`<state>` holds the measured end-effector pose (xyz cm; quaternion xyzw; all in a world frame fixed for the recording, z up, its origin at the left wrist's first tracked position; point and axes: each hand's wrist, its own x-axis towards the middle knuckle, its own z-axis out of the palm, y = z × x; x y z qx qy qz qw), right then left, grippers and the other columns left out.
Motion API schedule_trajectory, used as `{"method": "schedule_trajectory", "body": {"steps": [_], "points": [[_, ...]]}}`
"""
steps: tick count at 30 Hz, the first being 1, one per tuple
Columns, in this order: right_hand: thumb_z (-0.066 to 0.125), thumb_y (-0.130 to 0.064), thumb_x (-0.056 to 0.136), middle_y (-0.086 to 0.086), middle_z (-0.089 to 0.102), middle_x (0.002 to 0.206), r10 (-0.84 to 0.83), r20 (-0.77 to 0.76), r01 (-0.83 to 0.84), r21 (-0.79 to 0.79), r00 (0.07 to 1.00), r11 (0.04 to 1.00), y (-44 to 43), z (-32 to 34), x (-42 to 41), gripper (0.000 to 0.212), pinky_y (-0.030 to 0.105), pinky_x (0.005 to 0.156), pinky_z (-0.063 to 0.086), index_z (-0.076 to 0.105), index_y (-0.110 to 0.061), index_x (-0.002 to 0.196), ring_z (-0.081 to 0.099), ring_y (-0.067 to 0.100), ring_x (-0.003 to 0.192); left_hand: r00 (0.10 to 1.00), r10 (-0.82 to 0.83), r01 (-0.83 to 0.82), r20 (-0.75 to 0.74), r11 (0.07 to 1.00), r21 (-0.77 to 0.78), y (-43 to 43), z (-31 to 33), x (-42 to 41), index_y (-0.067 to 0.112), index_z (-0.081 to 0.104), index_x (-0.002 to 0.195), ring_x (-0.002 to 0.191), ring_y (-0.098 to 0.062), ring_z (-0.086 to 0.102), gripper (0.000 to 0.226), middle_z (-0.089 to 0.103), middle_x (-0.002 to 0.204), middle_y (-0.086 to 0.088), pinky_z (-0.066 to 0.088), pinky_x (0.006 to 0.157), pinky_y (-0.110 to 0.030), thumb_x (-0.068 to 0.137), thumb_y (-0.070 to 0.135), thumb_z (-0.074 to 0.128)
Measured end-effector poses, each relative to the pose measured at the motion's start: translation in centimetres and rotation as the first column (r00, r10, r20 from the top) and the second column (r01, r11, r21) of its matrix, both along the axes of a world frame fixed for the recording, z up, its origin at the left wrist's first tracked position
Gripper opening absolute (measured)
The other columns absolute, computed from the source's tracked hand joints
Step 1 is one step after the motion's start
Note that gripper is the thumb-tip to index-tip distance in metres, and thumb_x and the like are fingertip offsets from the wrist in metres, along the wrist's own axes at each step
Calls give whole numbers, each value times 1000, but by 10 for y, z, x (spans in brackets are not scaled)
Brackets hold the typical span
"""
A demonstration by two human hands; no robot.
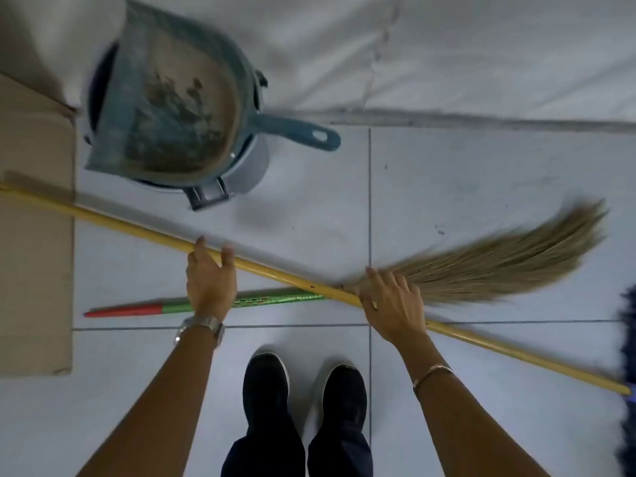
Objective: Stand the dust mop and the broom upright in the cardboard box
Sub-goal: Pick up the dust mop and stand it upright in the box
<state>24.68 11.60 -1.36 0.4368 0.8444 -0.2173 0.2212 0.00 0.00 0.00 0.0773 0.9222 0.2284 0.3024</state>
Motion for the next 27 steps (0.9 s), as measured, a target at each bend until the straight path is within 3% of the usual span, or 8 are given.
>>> {"method": "schedule_trajectory", "body": {"steps": [3, 6, 10, 13, 15, 20, 23, 27], "points": [[34, -49, 91, 10, 56, 119, -20, 104, 27, -58, 994, 998, -4, -44, 12, 45, 43, 83, 43, 43, -17, 122, 54, 32, 106, 898, 368, -353, 241, 930, -102, 3, -58, -9, 10, 12, 147, 135, -40, 33, 73, 28, 151, -20, 33, 109, -47, 92, 40, 50], [33, -51, 90, 11, 57, 117, -28, 191, 56, -143, 981, 988, -9, -73, 23, 46, 44, 82, 44, 44, -15, 117, 54, 32, 106, 666, 579, -610, 471, 786, -103, 4, -96, -11, 14, 22, 144, 130, -30, 41, 67, 34, 148, -12, 39, 105, -43, 91, 40, 53], [35, -52, 90, 12, 59, 110, -66, 171, 106, -237, 983, 966, -2, -83, 28, 43, 40, 75, 43, 47, -13, 105, 56, 33, 101, 494, 653, -786, 574, 617, -25, 0, -111, -18, 17, 41, 135, 122, -22, 49, 41, 48, 138, -6, 37, 106, -44, 96, 27, 48], [37, -55, 88, 15, 58, 108, -68, 158, 118, -328, 985, 937, 4, -73, 27, 45, 42, 75, 45, 47, -13, 102, 56, 35, 96, 420, 631, -851, 652, 523, 42, -6, -96, -19, 17, 42, 132, 107, -22, 56, 35, 57, 106, -1, 40, 102, -56, 98, 26, 43], [41, -57, 85, 14, 56, 109, -85, 173, 145, -375, 981, 916, 7, -58, 26, 46, 40, 73, 44, 47, -15, 100, 56, 36, 95, 425, 640, -870, 640, 484, 95, -7, -75, -17, 17, 39, 130, 103, -22, 58, 33, 53, 96, 1, 44, 95, -58, 98, 26, 42], [50, -62, 78, 9, 51, 113, -47, 174, 126, -473, 984, 872, 11, -1, 24, 44, 43, 82, 45, 48, -21, 93, 49, 30, 104, 485, 721, -872, 495, 438, 217, -10, 11, 3, 21, 39, 132, 97, -23, 63, 39, 57, 103, -3, 53, 81, -54, 95, 30, 49], [46, -68, 76, 4, 59, 91, -75, 196, 173, -552, 978, 815, 15, 44, 26, 43, 38, 70, 48, 45, -26, 89, 57, 24, 79, 487, 741, -871, 463, 370, 325, -12, 70, 12, 28, 45, 123, 89, -22, 68, 35, 62, 98, -2, 57, 70, -49, 90, 31, 58], [43, -67, 78, -5, 59, 80, -101, 137, 162, -588, 986, 792, 28, 103, 25, 32, 35, 67, 46, 54, -37, 84, 56, 17, 73, 570, 680, -811, 461, 376, 448, 2, 139, 14, 29, 52, 117, 86, -22, 70, 31, 65, 101, -1, 60, 69, -46, 87, 32, 62]]}}
